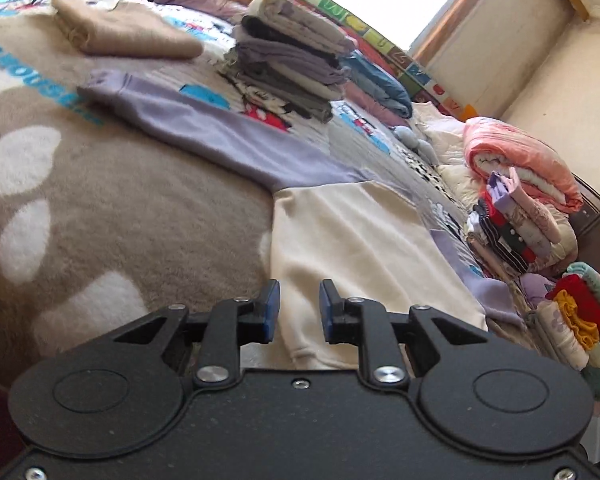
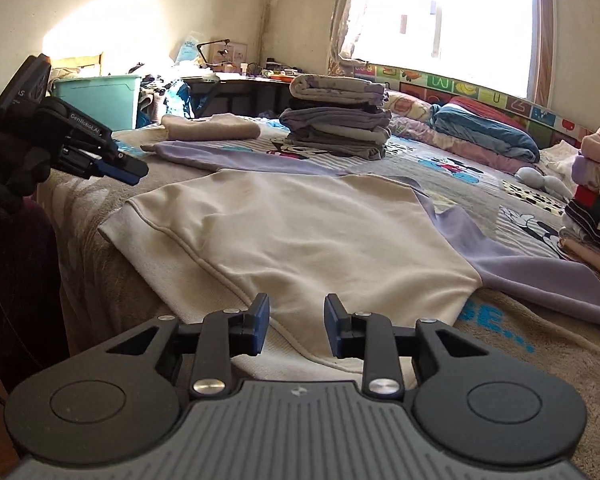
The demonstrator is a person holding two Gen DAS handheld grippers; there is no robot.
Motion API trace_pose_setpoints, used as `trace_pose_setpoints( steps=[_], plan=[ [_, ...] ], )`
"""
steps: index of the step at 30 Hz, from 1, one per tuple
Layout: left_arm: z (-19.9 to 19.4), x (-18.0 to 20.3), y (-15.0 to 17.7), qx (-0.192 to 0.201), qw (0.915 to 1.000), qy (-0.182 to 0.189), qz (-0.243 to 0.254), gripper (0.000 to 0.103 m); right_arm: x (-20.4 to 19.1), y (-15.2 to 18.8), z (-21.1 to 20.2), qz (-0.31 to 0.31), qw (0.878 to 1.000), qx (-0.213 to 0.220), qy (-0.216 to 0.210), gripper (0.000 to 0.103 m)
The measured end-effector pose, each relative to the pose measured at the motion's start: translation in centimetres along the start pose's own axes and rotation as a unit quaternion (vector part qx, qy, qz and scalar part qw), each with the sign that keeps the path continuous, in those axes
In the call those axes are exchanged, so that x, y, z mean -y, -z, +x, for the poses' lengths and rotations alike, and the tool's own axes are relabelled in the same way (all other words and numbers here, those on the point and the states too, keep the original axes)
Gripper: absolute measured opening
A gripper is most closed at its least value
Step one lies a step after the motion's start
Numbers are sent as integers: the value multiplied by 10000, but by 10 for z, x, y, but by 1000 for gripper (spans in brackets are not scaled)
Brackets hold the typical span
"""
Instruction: Fold clothes
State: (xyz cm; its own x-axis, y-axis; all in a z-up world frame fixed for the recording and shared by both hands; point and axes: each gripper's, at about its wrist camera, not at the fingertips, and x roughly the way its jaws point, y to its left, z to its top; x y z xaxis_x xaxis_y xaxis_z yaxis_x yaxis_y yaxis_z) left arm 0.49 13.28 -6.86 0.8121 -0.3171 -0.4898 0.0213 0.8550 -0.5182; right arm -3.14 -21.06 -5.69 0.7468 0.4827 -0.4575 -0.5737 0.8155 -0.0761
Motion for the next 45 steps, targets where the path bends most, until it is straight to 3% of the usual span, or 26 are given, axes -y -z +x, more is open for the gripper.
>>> trace_pose_setpoints(
  steps=[4,6,7,9,10,13,16,18,20,21,22,23,24,27,29,30,33,36,40,42,45],
  plan=[
    [23,36,6,-163,9945,133,1023,18,-10,-4,17,-196,9998,-61,-71,31],
    [47,42,19,-656,9820,-581,1671,23,-13,-5,24,-266,9995,-156,67,31],
    [59,35,27,-910,9730,-1018,1860,17,-12,-4,26,-242,9994,-218,143,31],
    [49,24,26,-849,9787,-935,1619,15,-1,-2,28,-2,9989,-342,309,37],
    [45,26,25,-839,9760,-1027,1726,10,9,-1,26,246,9984,-367,345,38],
    [37,33,29,-687,9738,-1061,1891,9,28,1,19,719,9962,-207,443,38],
    [29,59,30,-203,9689,-715,2360,10,32,-4,21,639,9971,54,419,38],
    [34,84,32,40,9626,-290,2694,16,32,-6,30,529,9978,70,392,38],
    [49,106,40,88,9519,35,3062,31,30,-7,39,457,9982,-1,388,38],
    [59,109,46,-25,9473,16,3204,38,35,-2,43,596,9971,-200,425,39],
    [80,107,54,-473,9414,-328,3324,46,41,5,46,755,9952,-417,465,39],
    [95,98,62,-792,9358,-643,3375,48,47,11,50,914,9925,-634,505,39],
    [94,86,70,-531,9371,-513,3411,49,56,16,43,1238,9899,-535,430,37],
    [83,88,63,-623,9380,-534,3368,49,58,15,27,1158,9911,-406,524,39],
    [76,82,59,-511,9443,-632,3189,47,55,19,24,1055,9917,-391,626,40],
    [73,79,58,-484,9474,-677,3092,48,59,24,29,1148,9897,-601,602,40],
    [78,70,48,-769,9575,-602,2715,51,63,22,18,1335,9872,-664,561,40],
    [62,71,42,-506,9639,-572,2549,50,69,21,4,1523,9852,-433,653,43],
    [51,75,35,-168,9707,-498,2345,50,121,31,-1,2982,9515,99,747,48],
    [50,83,34,-47,9698,-473,2391,50,158,44,0,3969,9135,424,791,49],
    [53,96,34,-9,9679,-364,2487,50,210,72,-7,5234,8389,1010,1097,52]
  ],
)
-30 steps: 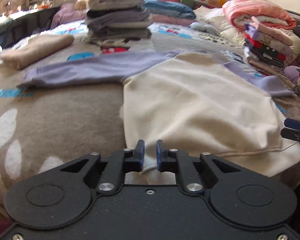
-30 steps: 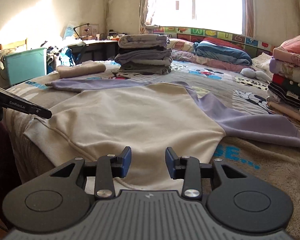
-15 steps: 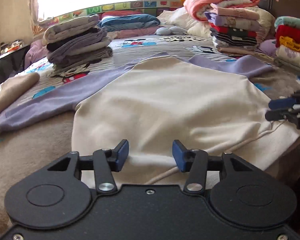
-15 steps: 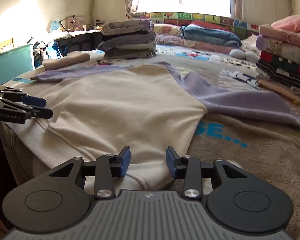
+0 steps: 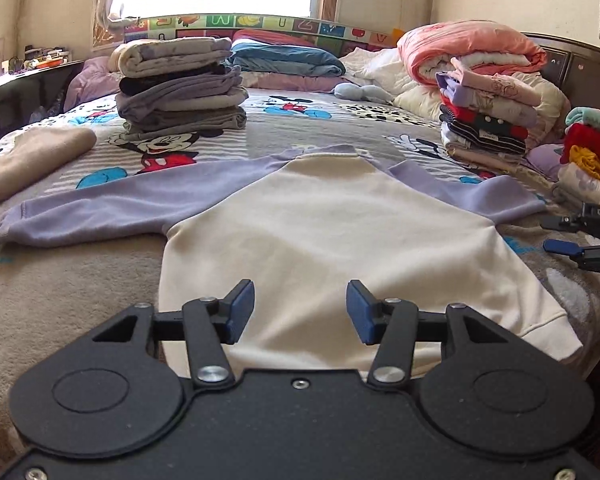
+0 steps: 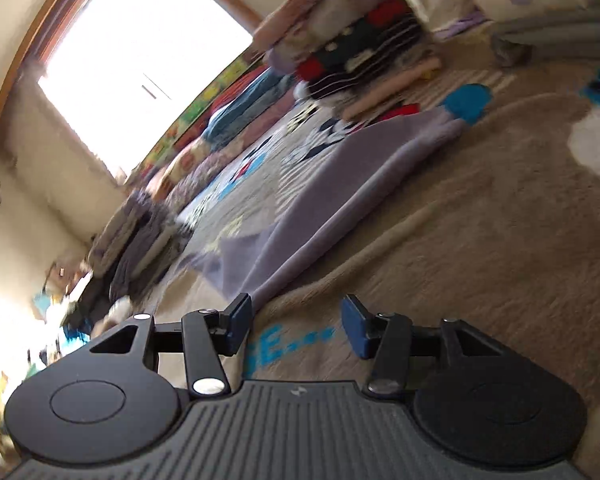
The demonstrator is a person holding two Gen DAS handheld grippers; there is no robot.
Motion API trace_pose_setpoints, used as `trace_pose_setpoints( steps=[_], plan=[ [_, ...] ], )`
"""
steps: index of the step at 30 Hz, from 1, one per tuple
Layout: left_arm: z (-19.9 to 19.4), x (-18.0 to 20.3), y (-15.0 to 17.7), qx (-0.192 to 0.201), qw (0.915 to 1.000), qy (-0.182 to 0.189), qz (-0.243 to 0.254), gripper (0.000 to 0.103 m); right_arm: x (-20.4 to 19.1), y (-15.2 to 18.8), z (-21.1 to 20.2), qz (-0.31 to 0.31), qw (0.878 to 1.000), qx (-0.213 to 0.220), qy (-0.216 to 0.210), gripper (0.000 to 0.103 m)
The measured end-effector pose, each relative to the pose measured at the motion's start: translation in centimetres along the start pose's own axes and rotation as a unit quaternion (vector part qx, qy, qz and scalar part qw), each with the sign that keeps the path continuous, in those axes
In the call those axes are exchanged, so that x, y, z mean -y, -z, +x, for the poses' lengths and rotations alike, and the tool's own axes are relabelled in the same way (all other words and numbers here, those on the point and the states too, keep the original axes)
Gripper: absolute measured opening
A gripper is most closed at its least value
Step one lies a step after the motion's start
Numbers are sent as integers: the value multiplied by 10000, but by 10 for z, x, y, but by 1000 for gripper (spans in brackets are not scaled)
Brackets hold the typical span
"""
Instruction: Fold clothes
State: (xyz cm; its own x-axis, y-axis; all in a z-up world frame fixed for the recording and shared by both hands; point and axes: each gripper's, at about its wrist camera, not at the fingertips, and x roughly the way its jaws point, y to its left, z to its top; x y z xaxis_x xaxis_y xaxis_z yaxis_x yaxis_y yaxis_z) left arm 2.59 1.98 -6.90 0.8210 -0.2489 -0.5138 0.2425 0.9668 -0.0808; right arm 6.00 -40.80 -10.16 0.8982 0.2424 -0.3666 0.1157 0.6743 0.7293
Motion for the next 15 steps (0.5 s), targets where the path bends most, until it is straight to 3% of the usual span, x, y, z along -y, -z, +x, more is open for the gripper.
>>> trace_pose_setpoints(
  steps=[5,7,11,13,15],
  plan=[
    [12,24,-2,-9,9992,78,382,50,52,-45,12,1231,9885,858,161,56],
    [19,29,-1,-41,9990,86,427,50,61,-55,20,1304,9870,914,223,60],
    [31,33,-1,-81,9994,59,334,50,76,-74,36,1415,9843,996,349,56],
    [39,32,0,-171,9995,36,255,50,74,-77,46,1222,9868,945,490,46],
    [44,31,1,-256,9995,-14,190,50,80,-77,52,1339,9860,864,483,22]
  ],
)
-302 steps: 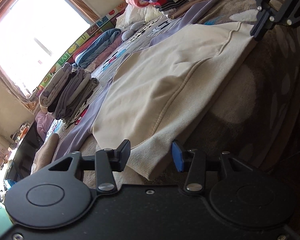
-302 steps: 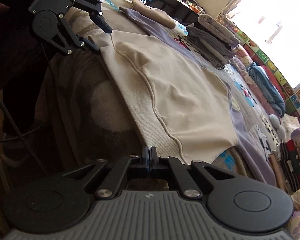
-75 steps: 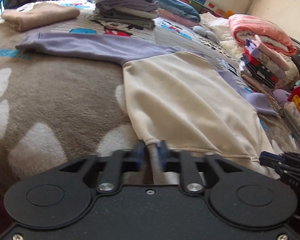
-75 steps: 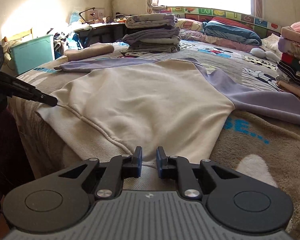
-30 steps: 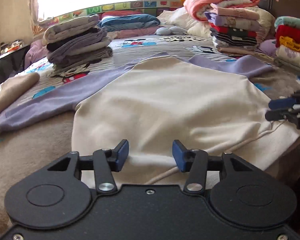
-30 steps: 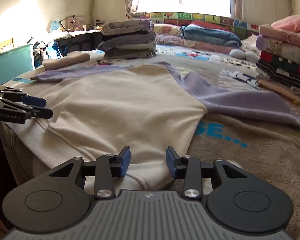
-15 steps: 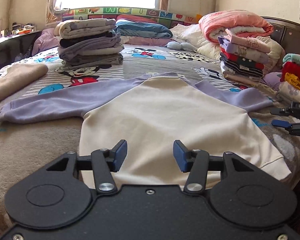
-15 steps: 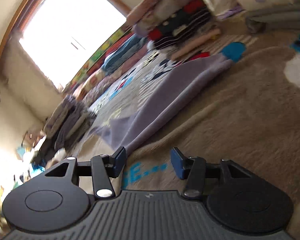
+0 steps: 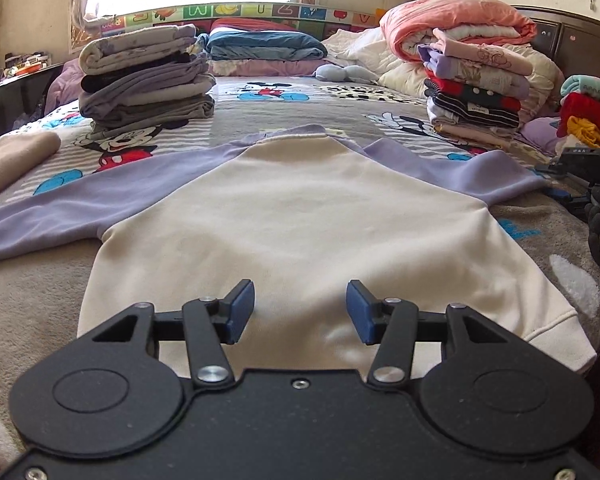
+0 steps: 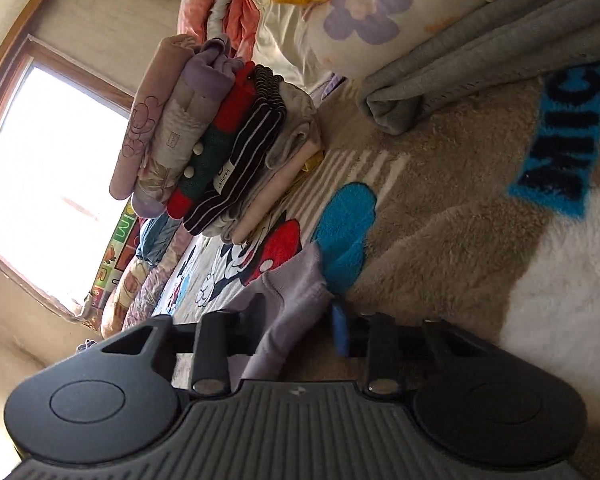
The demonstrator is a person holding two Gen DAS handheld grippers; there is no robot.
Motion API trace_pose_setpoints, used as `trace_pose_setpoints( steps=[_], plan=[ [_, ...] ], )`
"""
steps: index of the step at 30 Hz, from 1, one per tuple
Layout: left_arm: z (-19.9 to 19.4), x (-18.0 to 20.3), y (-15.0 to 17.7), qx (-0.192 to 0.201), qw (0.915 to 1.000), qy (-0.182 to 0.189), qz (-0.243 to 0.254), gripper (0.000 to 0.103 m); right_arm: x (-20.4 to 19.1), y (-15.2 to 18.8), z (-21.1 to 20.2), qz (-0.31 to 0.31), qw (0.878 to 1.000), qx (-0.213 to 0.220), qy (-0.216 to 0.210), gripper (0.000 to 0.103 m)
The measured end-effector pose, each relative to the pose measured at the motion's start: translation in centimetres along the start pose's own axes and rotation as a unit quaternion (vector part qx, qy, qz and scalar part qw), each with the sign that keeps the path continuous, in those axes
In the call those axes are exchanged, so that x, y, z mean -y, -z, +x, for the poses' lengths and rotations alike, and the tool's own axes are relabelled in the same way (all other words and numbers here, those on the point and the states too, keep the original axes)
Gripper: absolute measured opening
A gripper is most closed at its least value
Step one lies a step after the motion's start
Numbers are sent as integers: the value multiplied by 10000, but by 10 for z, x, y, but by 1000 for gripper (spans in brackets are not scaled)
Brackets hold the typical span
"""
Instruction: Fold clothes
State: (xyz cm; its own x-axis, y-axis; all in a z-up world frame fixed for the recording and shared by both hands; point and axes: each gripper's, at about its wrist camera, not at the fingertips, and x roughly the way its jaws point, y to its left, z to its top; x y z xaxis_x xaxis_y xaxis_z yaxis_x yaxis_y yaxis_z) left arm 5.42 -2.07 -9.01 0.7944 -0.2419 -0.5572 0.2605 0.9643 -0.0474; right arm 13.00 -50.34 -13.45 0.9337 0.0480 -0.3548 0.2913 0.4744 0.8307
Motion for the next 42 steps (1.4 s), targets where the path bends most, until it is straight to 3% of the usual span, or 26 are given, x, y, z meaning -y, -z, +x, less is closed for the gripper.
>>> trace_pose_setpoints(
  steps=[3,9,14,17,19,21,24,26,27,30,32,34,35,38,40,41,42],
  plan=[
    [7,-1,1,-100,9999,-21,-105,50,-2,-2,-7,-35,9997,30,-254,13],
    [8,-9,-1,-107,9992,17,-393,50,-15,-8,-57,-170,9965,482,-666,10],
    [7,-5,-1,-131,9992,88,-367,50,17,2,-65,18,10000,-12,29,14],
    [8,-4,-3,-106,9989,156,-419,50,8,3,-76,-483,9976,404,299,17],
    [6,-5,-4,-80,9985,194,-496,50,-16,5,-90,-1347,9869,750,469,22],
    [4,-6,-4,-81,9982,217,-554,50,-37,11,-95,-2060,9746,803,347,24],
    [4,-5,-3,-96,9983,235,-533,50,-63,30,-83,-2822,9580,504,79,24],
    [4,-4,-3,-105,9984,238,-506,50,-76,43,-73,-3120,9494,183,-317,27],
    [4,-4,-2,-110,9984,226,-503,50,-82,49,-67,-3294,9437,36,-305,34],
    [4,-5,-2,-127,9984,199,-515,50,-103,72,-52,-3900,9203,-257,-153,39],
    [4,-5,-2,-136,9984,195,-517,50,-114,80,-51,-4009,9143,-287,-507,38],
    [5,-4,-1,-149,9984,201,-502,50,-130,94,-54,-4328,8956,-335,-966,37],
    [5,-4,-1,-160,9985,203,-480,50,-140,104,-53,-4643,8794,-389,-977,37],
    [8,-3,0,-191,9986,211,-442,50,-147,128,-28,-5027,8559,-1093,-524,36],
    [9,-6,-1,-204,9984,222,-472,50,-129,128,-9,-4856,8618,-1467,-24,35],
    [9,-7,-1,-207,9983,229,-492,50,-121,120,-9,-4540,8784,-1491,-115,35],
    [9,-8,-1,-209,9982,243,-516,50,-116,111,-14,-4374,8876,-1444,-79,34]
  ],
)
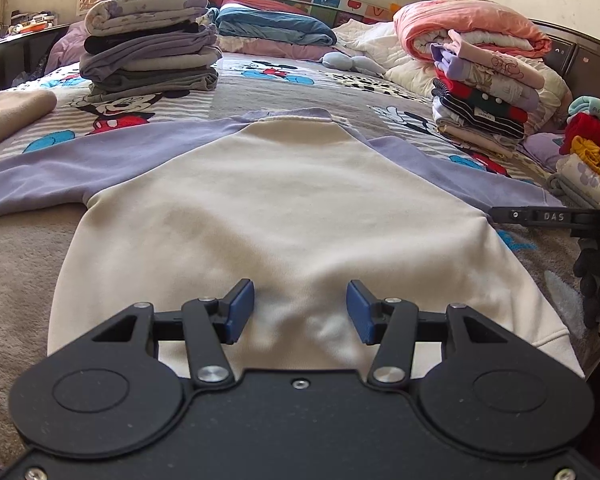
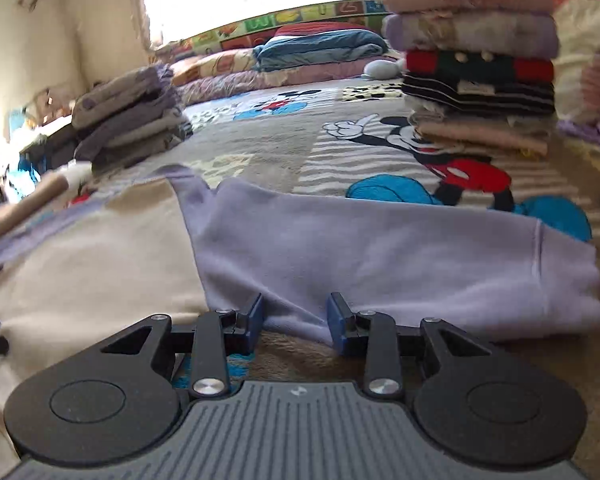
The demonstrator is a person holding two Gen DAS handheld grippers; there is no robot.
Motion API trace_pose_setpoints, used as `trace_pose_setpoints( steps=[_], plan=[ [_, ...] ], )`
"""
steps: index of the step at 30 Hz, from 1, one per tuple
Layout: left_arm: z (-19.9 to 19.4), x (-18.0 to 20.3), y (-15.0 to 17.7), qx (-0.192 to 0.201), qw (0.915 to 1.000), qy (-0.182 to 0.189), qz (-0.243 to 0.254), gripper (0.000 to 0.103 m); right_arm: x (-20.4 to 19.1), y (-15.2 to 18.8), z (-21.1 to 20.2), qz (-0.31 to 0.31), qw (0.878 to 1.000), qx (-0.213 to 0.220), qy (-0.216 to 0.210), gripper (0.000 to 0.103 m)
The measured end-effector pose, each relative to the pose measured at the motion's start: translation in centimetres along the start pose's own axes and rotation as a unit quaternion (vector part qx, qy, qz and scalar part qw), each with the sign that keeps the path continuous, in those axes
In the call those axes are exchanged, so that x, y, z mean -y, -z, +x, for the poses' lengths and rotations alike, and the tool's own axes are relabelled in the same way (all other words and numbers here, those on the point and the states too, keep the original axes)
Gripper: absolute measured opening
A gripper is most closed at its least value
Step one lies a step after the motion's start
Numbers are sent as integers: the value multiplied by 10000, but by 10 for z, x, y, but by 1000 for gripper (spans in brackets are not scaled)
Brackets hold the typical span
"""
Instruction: Fold clothes
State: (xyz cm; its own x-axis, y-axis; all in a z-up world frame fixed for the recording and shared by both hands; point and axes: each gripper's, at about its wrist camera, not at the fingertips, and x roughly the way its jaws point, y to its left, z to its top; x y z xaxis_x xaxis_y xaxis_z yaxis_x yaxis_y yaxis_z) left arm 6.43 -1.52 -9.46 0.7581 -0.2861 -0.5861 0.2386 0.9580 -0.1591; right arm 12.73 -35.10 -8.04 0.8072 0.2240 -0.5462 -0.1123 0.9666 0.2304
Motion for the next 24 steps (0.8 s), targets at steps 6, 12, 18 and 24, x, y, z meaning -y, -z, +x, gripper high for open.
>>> trace_pose_setpoints(
  steps=[6,12,18,24],
  plan=[
    [2,-2,-2,-31,9999,82,-102,51,50,12,-36,692,9957,283,541,31],
    [1,-2,-3,-59,9998,157,-79,52,87,12,-59,979,9823,636,1462,31],
    [2,1,-3,-67,9999,130,-54,52,27,-5,-36,-200,9962,643,547,31],
    [0,0,-1,-81,9999,101,-67,52,-54,-8,18,-2013,9790,-171,289,29]
  ],
)
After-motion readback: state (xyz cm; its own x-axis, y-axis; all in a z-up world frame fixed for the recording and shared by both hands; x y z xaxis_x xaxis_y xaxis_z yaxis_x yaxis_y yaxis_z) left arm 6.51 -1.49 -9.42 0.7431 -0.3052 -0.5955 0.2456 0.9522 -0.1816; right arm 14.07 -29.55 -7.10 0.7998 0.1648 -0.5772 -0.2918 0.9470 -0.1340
